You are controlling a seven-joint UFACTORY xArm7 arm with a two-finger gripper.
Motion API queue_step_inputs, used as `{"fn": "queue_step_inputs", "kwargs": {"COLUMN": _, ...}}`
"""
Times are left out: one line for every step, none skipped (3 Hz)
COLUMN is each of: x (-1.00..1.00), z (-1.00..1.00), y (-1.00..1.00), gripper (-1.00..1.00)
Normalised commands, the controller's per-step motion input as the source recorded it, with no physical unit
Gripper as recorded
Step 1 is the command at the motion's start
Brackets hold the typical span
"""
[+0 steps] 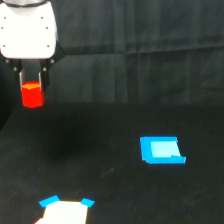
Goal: Pick up the red object from the table
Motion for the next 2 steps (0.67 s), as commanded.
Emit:
{"fn": "queue_step_inputs", "kwargs": {"x": -0.30, "z": 0.21, "y": -0.70, "gripper": -1.00}}
{"fn": "queue_step_inputs", "kwargs": {"x": 0.24, "z": 0.07, "y": -0.13, "gripper": -1.00}}
